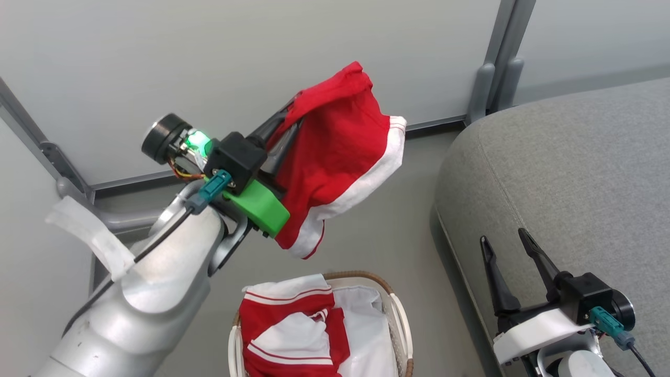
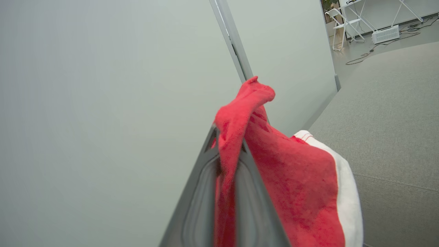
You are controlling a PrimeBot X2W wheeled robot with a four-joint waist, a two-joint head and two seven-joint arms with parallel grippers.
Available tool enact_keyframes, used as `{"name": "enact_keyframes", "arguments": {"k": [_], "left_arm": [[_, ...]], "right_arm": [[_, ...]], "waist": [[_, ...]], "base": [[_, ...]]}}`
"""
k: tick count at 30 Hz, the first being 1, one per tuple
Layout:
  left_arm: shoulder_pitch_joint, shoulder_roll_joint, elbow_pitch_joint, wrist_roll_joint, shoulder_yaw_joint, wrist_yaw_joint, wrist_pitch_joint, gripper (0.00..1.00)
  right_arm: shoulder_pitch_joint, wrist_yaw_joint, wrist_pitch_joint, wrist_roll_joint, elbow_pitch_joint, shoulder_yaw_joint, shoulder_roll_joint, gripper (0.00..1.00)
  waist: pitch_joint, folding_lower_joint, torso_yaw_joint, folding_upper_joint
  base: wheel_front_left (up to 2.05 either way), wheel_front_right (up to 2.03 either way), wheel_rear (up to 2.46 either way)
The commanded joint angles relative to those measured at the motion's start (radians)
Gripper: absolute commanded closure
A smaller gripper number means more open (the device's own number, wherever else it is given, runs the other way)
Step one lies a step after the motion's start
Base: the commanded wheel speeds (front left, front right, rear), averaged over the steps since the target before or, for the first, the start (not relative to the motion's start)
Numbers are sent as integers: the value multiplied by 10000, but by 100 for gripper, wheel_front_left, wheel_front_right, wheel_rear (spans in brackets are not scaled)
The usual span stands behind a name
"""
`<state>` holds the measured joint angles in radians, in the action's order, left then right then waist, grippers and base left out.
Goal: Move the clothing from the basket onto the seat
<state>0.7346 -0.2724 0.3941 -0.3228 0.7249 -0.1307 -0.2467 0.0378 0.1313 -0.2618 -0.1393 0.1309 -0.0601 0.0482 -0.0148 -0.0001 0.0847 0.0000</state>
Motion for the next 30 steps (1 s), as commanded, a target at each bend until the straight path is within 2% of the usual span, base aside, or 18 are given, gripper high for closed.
{"name": "enact_keyframes", "arguments": {"k": [1, 8, 15, 24, 30], "left_arm": [[308, -142, -71, -118, 72, 5, 67, 100], [1322, -330, -511, -286, 264, 8, 470, 100], [1824, -93, -872, -454, 509, 8, 643, 100], [1731, 215, -896, -618, 738, 8, 558, 100], [1652, 190, -860, -719, 950, 8, 546, 100]], "right_arm": [[-27, -8, -49, 27, -43, -63, 41, 0], [251, -8, -49, 18, -168, -835, 38, 0], [843, -10, -49, -90, -375, -1840, 40, 0], [2163, -8, -49, -447, -233, -3145, 38, 0], [2833, -10, -49, -806, -407, -3638, 37, 0]], "waist": [[250, 1, -111, 0], [348, 1, -128, 0], [390, 1, -263, 0], [376, 1, -349, 0], [366, 1, -359, 0]], "base": [[0, 0, 0], [0, 0, 0], [0, 0, 0], [0, 0, 0], [0, 0, 0]]}}
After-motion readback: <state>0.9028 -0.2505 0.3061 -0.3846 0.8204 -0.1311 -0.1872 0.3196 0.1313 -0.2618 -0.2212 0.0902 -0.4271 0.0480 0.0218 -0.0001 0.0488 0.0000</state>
